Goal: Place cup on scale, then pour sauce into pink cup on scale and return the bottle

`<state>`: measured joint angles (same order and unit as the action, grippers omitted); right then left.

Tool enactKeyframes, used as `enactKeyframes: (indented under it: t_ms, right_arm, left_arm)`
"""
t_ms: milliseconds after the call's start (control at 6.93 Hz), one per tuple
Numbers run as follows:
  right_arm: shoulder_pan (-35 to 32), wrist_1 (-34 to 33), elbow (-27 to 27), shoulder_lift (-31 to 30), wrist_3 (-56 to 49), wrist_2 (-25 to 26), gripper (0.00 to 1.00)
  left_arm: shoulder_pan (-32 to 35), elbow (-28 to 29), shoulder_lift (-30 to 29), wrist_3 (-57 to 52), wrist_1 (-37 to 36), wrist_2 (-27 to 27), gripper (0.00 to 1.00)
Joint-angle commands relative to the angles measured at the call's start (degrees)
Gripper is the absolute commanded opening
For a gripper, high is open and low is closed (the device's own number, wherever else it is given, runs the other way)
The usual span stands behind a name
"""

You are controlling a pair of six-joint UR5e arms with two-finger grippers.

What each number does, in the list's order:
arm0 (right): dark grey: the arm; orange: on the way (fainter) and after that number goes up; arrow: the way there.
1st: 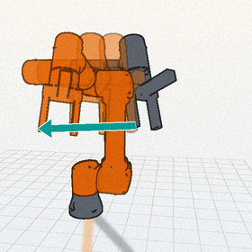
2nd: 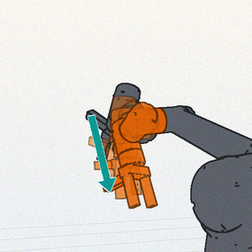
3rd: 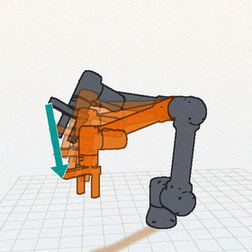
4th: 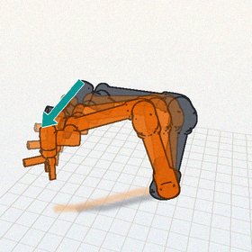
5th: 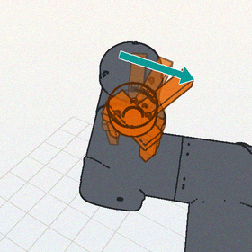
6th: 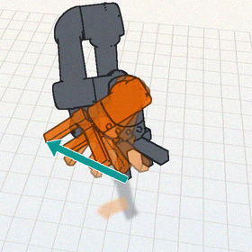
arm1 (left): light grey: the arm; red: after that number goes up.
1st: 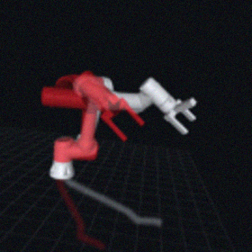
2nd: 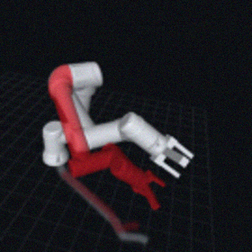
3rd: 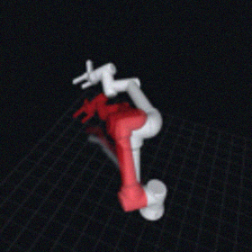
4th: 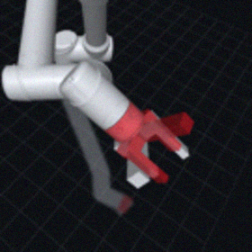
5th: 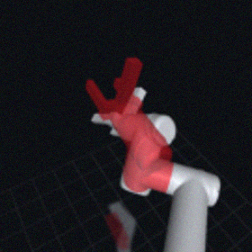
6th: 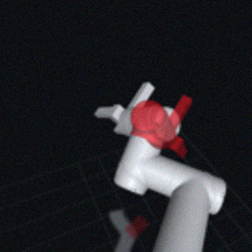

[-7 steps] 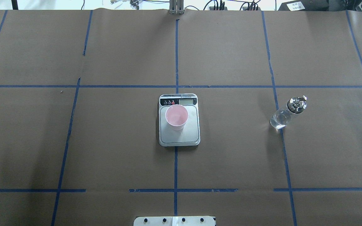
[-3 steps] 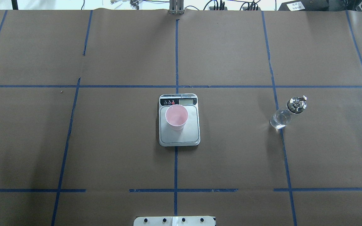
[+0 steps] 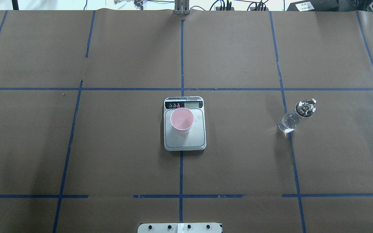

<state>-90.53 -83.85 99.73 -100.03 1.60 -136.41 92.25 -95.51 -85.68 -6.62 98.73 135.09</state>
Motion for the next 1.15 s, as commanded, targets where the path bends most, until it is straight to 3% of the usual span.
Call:
enactKeyframes:
  t_ms: [0,1011]
  right_arm:
    - [0.0,0.0,0.0,-0.1,0.1,0.0,1.0]
    - [0.0,0.0,0.2,-0.2,5.3,-0.1,1.0]
  left_arm:
    - [0.0,0.0,0.2,3.5,2.0,0.0,1.0]
    - [0.0,0.1,0.3,4.2,2.3,0.0,1.0]
